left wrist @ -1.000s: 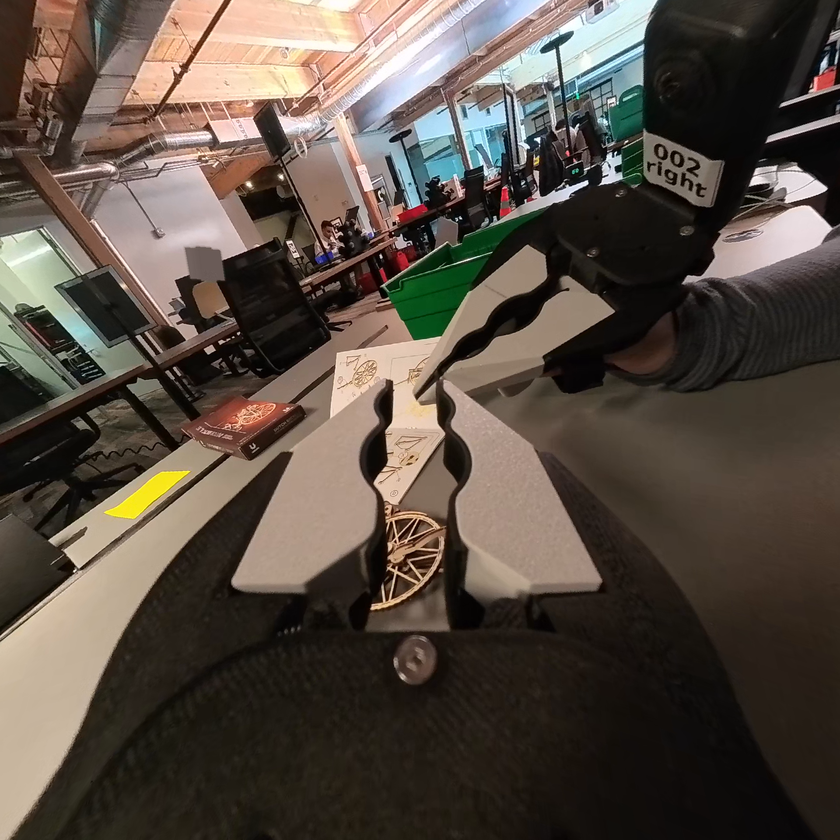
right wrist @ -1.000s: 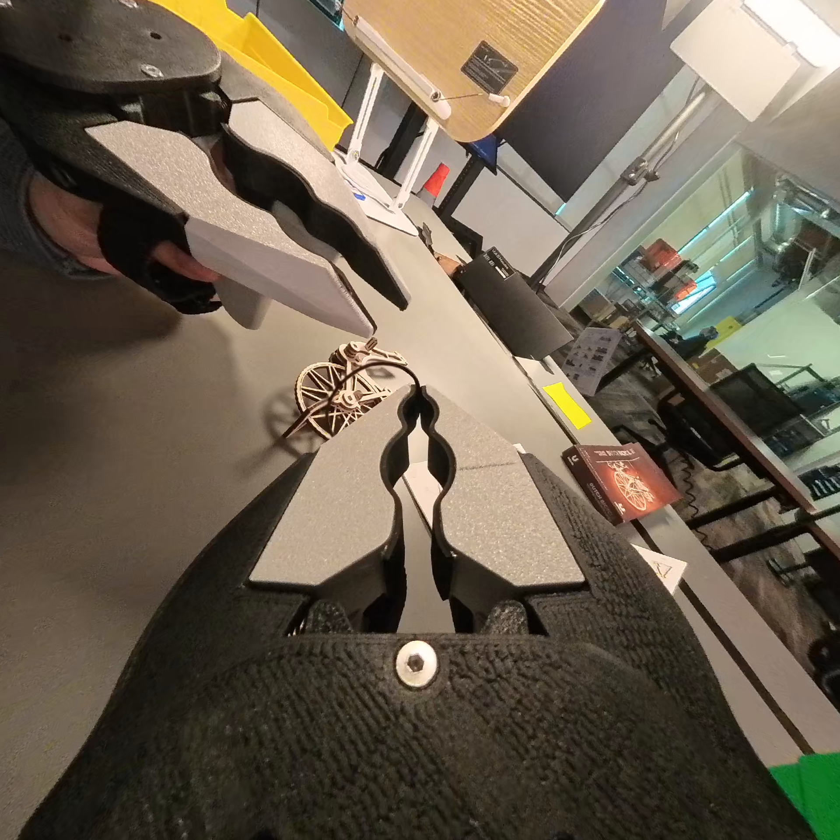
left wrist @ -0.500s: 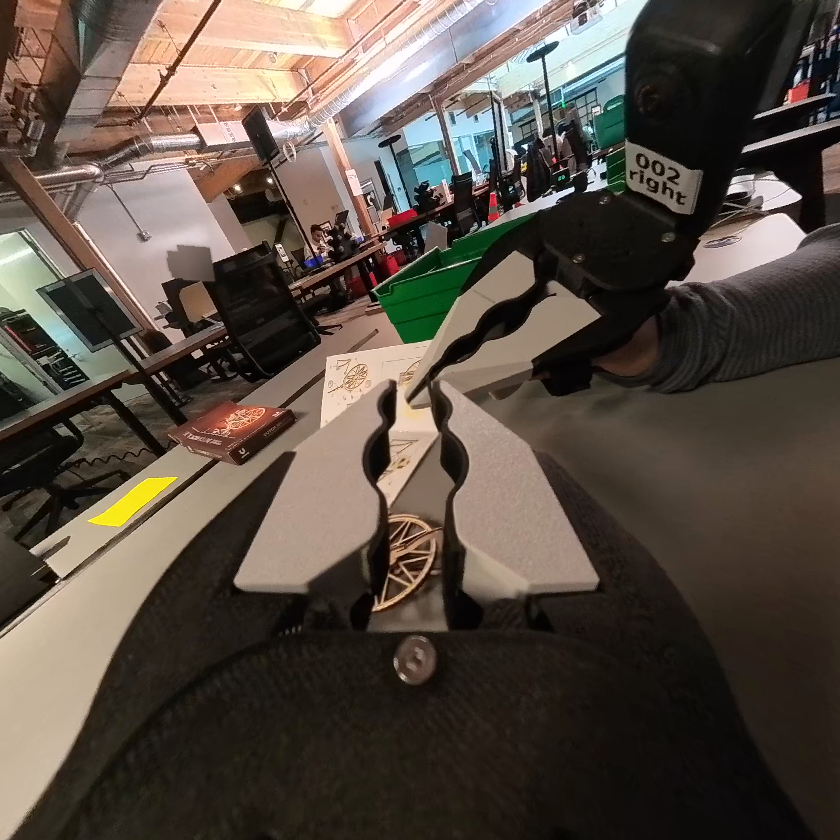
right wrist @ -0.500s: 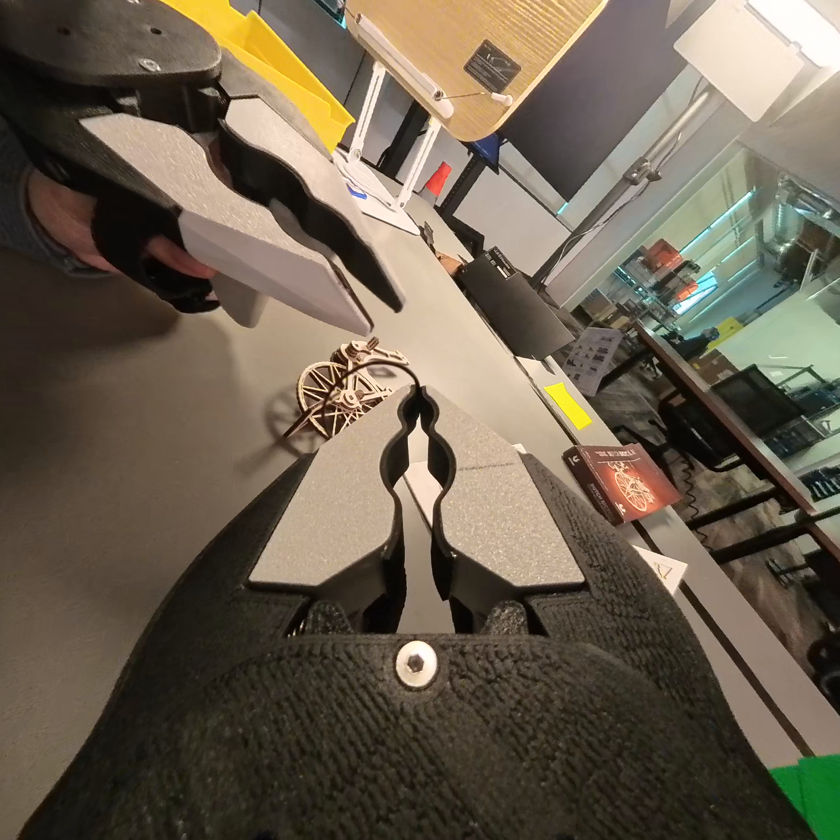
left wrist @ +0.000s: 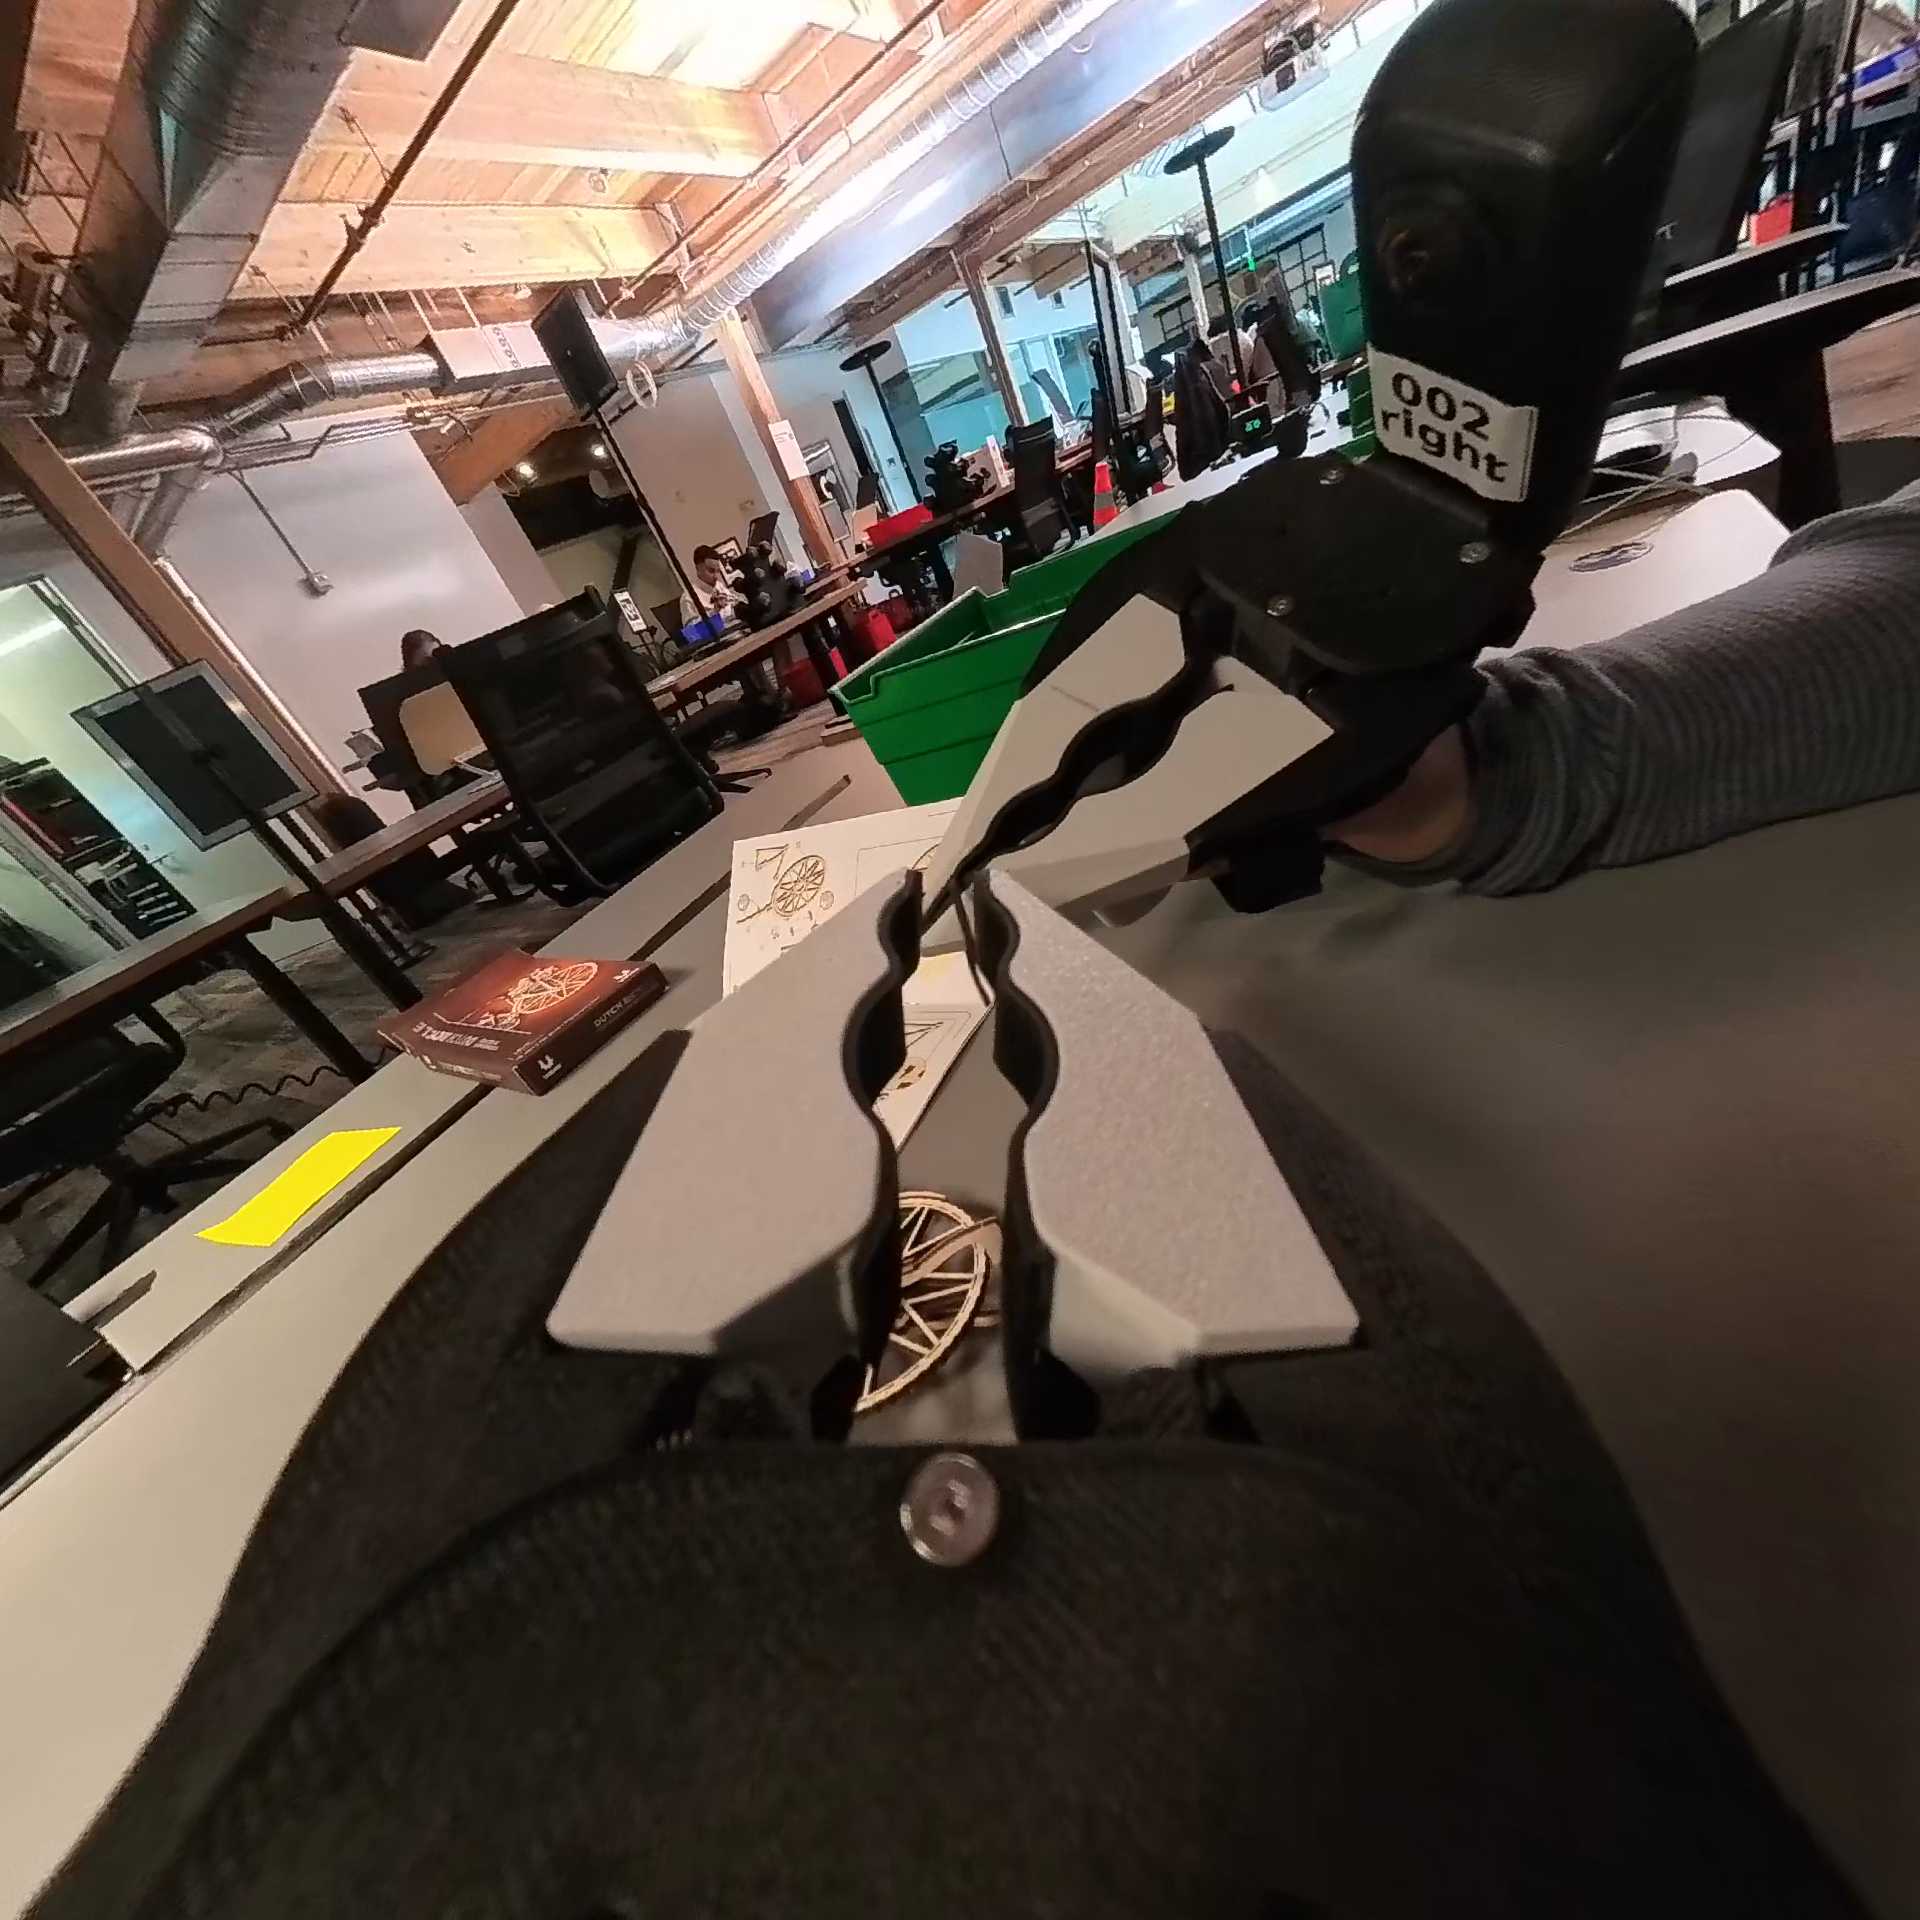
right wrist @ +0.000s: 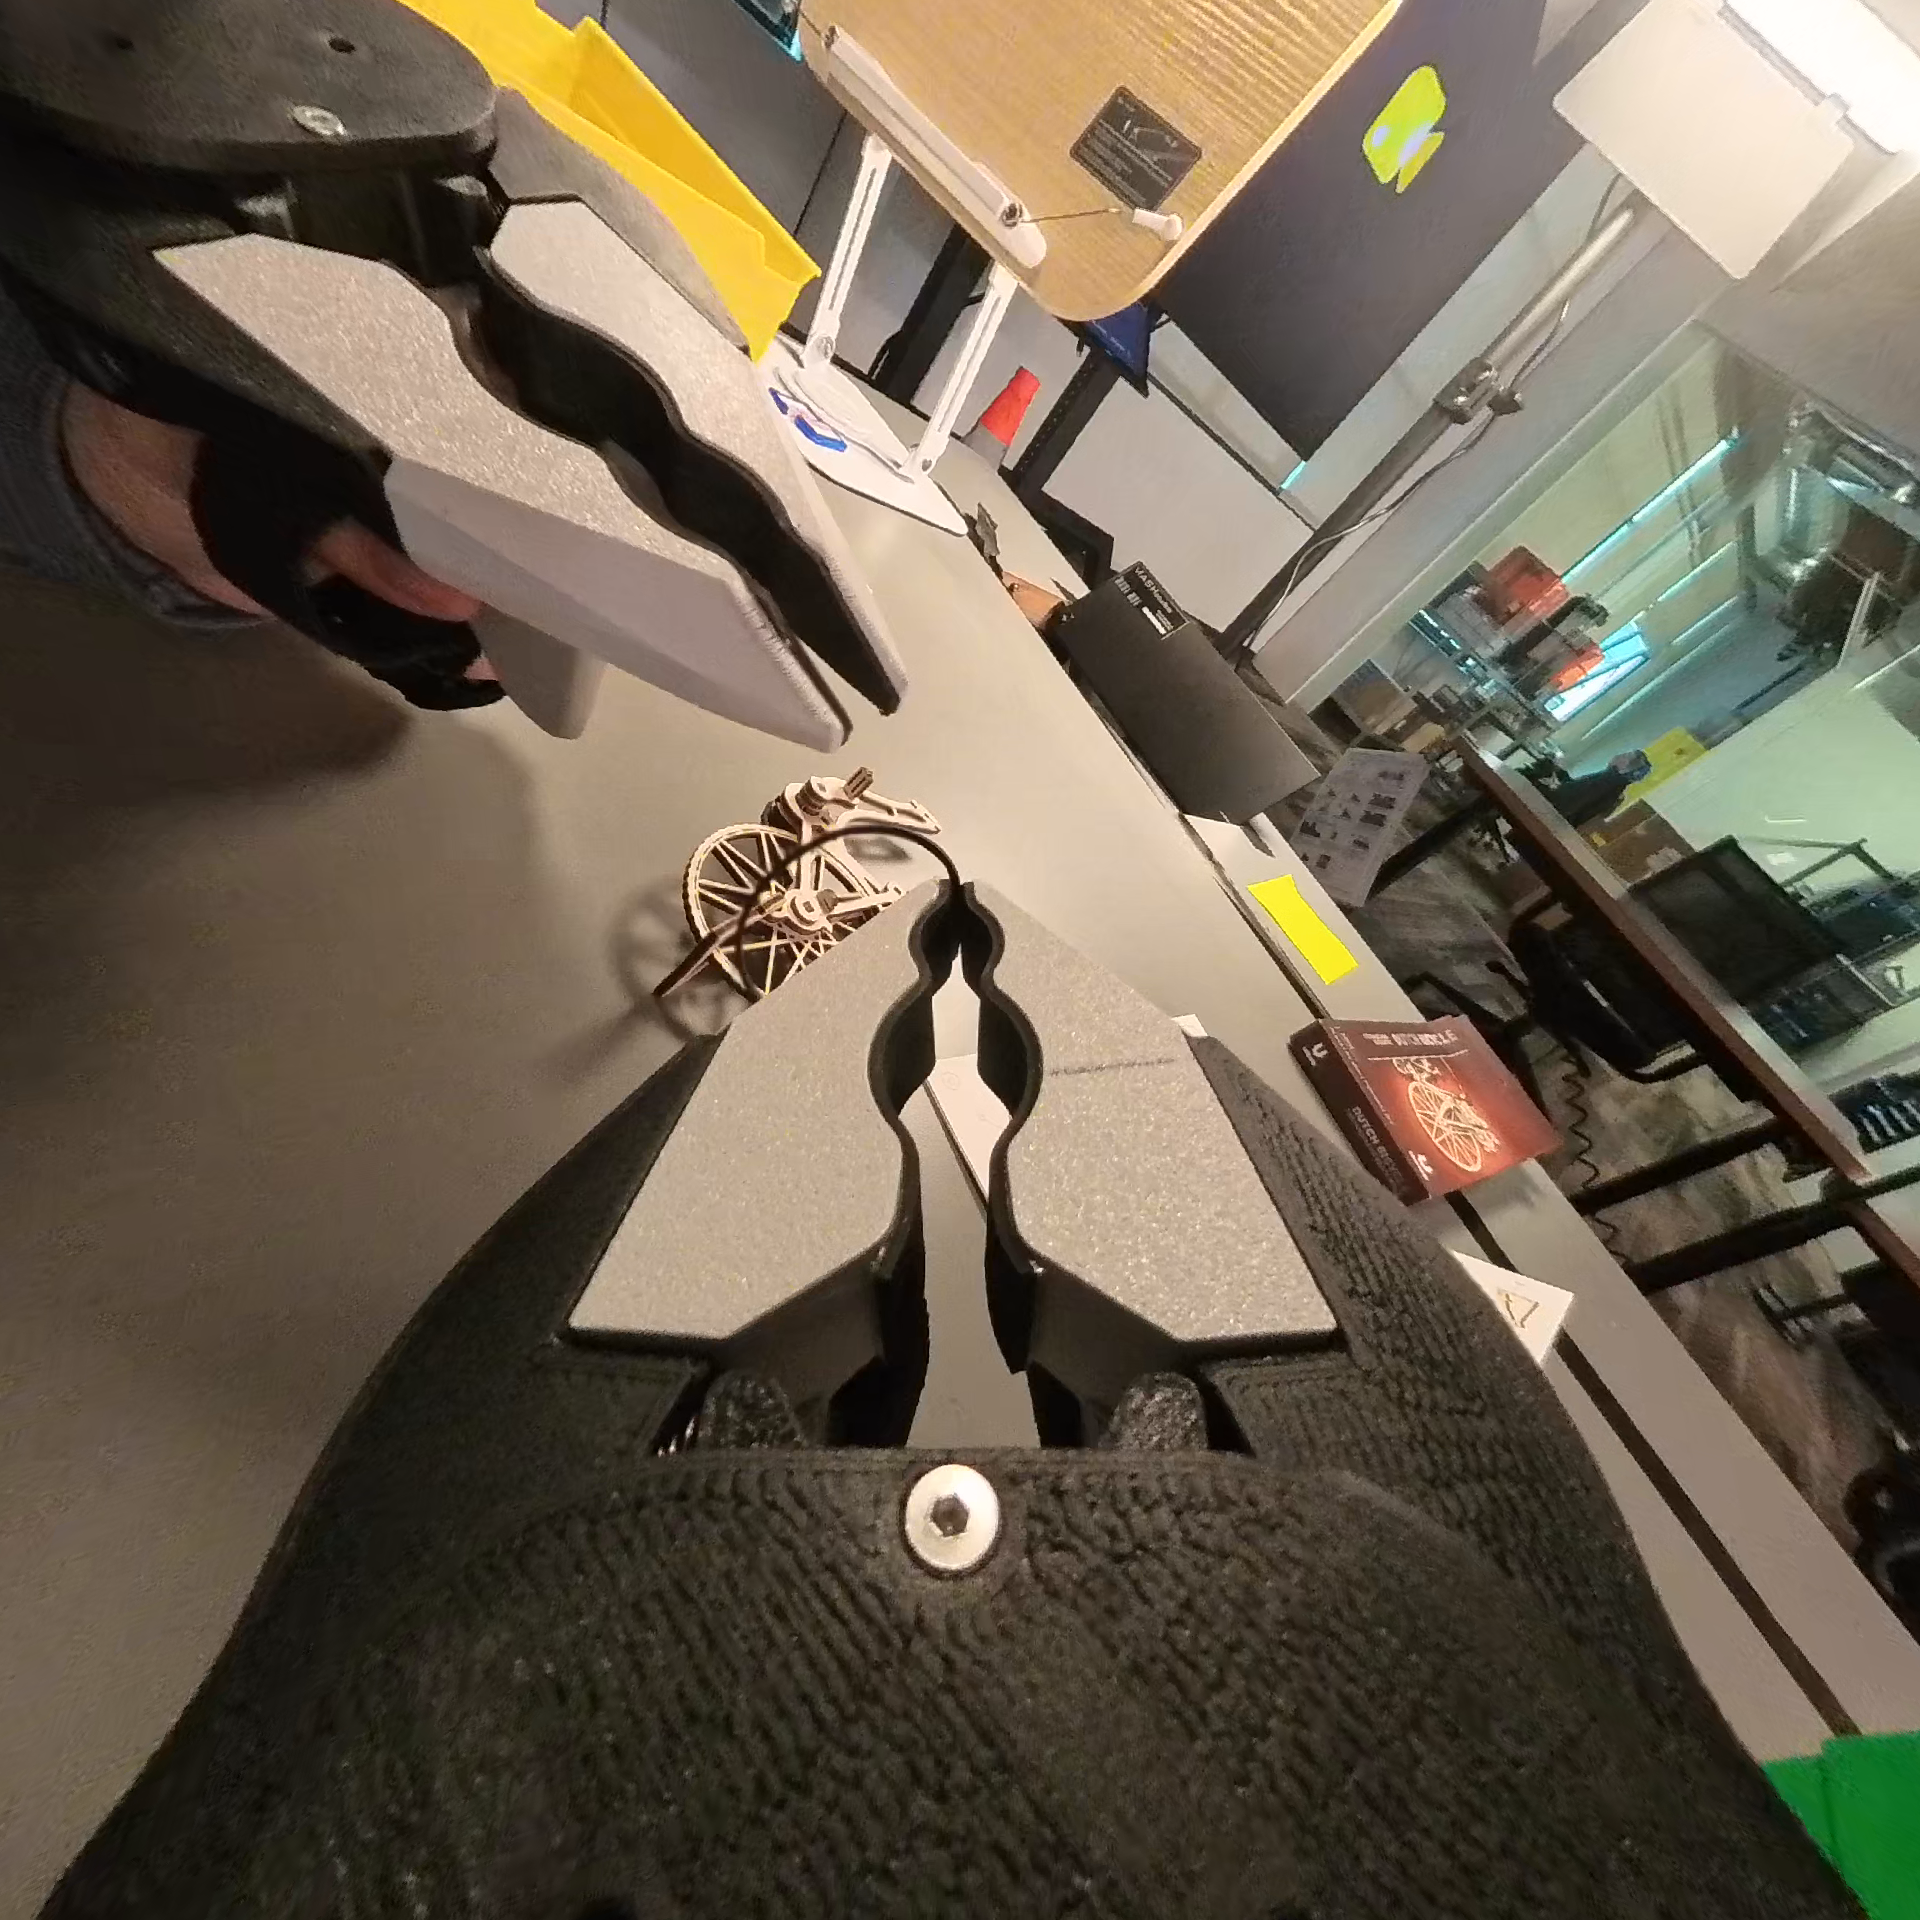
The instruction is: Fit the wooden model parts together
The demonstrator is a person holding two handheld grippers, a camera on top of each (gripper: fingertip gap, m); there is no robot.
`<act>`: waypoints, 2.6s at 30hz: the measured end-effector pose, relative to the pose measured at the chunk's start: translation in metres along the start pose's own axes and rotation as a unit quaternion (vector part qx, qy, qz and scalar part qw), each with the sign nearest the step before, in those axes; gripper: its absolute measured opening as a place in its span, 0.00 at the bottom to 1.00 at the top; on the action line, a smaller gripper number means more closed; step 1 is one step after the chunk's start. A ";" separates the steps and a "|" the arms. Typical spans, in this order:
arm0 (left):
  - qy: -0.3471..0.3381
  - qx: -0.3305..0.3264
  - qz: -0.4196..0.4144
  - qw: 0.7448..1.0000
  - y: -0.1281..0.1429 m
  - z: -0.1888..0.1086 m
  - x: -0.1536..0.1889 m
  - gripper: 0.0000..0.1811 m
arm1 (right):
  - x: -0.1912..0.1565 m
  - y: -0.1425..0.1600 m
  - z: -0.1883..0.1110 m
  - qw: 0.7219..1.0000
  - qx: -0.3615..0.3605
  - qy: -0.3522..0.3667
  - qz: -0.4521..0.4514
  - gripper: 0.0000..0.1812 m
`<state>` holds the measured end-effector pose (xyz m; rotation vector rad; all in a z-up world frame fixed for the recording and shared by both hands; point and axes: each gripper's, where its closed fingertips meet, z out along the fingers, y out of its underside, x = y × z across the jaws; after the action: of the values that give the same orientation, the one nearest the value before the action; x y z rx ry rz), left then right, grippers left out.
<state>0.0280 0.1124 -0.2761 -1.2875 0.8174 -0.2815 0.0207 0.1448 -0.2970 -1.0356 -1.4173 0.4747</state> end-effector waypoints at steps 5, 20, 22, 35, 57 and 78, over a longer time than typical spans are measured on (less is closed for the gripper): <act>0.001 0.000 0.000 1.000 0.000 0.000 0.000 0.03 | 0.001 -0.003 -0.002 1.000 0.003 0.004 -0.014 0.00; -0.008 0.003 0.005 1.000 -0.002 -0.001 -0.003 0.01 | -0.029 -0.032 -0.027 0.988 0.053 -0.129 -0.067 0.00; -0.007 0.001 0.005 1.000 -0.001 -0.001 -0.003 0.01 | -0.032 -0.014 -0.021 0.988 0.010 -0.148 -0.054 0.00; -0.007 -0.007 0.007 1.000 0.002 0.001 -0.002 0.01 | -0.021 0.054 0.006 0.984 -0.137 -0.087 -0.074 0.00; -0.005 -0.010 0.007 1.000 0.003 0.001 0.000 0.01 | -0.015 0.083 0.005 0.971 -0.221 -0.087 -0.019 0.00; -0.004 -0.012 0.004 1.000 0.004 0.001 0.000 0.01 | -0.005 0.096 0.003 0.964 -0.251 -0.071 0.055 0.00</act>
<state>0.0279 0.1141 -0.2799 -1.3059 0.8210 -0.2602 0.0461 0.1907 -0.3777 -1.5175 -1.6593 0.2733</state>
